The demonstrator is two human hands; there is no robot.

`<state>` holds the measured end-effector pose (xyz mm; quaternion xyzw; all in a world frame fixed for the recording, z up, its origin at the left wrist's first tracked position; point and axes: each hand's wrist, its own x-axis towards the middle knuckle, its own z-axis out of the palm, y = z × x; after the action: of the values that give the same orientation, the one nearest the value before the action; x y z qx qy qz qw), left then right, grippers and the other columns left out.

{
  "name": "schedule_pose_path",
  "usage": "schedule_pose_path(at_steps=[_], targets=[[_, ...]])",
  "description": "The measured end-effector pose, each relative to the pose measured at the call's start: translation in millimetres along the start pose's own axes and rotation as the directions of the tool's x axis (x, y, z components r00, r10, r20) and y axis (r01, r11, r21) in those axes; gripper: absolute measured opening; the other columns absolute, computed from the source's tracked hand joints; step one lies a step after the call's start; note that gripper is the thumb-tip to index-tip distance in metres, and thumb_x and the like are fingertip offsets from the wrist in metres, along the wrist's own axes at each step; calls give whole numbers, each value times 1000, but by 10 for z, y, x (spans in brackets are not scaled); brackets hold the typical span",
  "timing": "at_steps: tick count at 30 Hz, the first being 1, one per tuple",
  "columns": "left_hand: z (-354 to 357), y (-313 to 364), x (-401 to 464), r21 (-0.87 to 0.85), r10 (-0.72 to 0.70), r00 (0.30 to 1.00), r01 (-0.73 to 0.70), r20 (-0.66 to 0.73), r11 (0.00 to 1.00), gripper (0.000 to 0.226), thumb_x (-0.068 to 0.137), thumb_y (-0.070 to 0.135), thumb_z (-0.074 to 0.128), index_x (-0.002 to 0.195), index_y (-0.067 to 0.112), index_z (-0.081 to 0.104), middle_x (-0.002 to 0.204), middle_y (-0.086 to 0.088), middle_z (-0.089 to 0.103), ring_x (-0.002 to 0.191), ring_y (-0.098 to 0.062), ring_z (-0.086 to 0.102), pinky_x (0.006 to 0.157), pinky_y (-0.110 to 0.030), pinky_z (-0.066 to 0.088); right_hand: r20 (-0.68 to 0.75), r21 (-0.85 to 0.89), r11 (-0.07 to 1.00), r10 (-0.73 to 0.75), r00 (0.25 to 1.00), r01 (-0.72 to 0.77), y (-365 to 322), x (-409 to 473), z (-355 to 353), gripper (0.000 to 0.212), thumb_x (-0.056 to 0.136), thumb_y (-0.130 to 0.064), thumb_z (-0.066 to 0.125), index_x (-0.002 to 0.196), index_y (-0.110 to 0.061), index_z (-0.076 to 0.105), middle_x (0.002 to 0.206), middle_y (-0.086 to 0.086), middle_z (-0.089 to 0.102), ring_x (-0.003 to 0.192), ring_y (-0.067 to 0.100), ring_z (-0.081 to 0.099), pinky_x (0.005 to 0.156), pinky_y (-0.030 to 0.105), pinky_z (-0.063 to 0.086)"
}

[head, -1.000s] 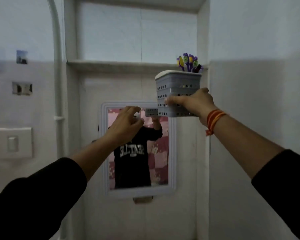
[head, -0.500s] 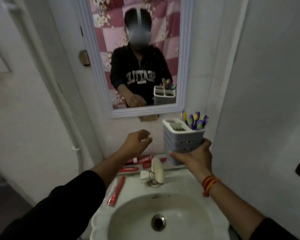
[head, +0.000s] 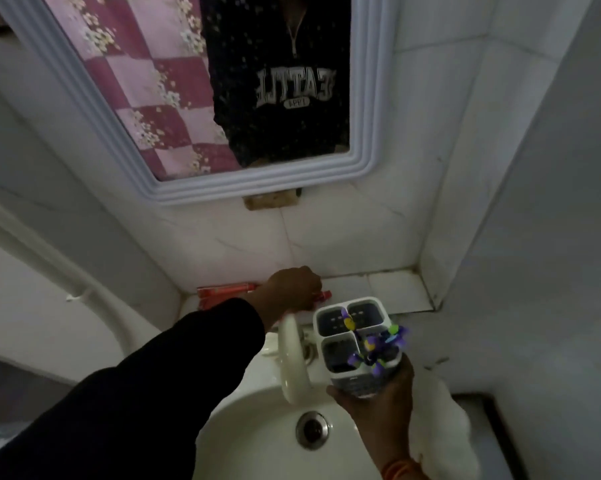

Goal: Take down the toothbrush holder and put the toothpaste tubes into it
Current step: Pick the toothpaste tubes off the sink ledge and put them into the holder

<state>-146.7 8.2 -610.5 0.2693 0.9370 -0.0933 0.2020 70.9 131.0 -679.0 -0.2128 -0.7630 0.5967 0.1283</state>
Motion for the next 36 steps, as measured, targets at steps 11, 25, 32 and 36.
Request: schedule_pose_path(at_steps=[11, 25, 32, 36], targets=[[-86, 76, 189, 71, 97, 995, -97, -7, 993, 38, 87, 44, 63, 114, 18, 68, 109, -9, 67, 100, -29, 66, 76, -34, 50, 139, 48, 997, -64, 988, 58, 174, 211, -98, 100, 42, -4, 98, 127, 3, 46, 118, -15, 54, 103, -29, 48, 85, -9, 36], [-943, 814, -240, -98, 236, 965, -225, 117, 969, 25, 93, 33, 64, 102, 13, 77, 85, 0, 78, 78, -14, 74, 74, -23, 56, 322, 227, 974, -68, 944, -8, 189, 353, -228, 65, 64, 21, 80, 117, -3, 52, 109, 1, 66, 97, -10, 66, 67, 7, 55], [-587, -34, -26, -256, 15, 999, -27, -47, 966, 28, 90, 18, 67, 117, 12, 72, 117, -9, 71, 95, -20, 72, 83, -25, 56, 315, 283, 957, -33, 949, -61, 264, 341, -270, 73, 51, -30, 95, 115, -23, 62, 121, 13, 65, 105, 36, 68, 73, 60, 59], [34, -364, 85, -51, -48, 999, 48, 16, 998, 41, 86, 18, 68, 125, 5, 64, 129, -18, 59, 118, -34, 58, 95, -37, 50, 294, 230, 972, -16, 956, -54, 339, 388, -199, 70, 62, 13, 83, 111, -31, 60, 118, 9, 66, 102, 20, 71, 68, 39, 64]])
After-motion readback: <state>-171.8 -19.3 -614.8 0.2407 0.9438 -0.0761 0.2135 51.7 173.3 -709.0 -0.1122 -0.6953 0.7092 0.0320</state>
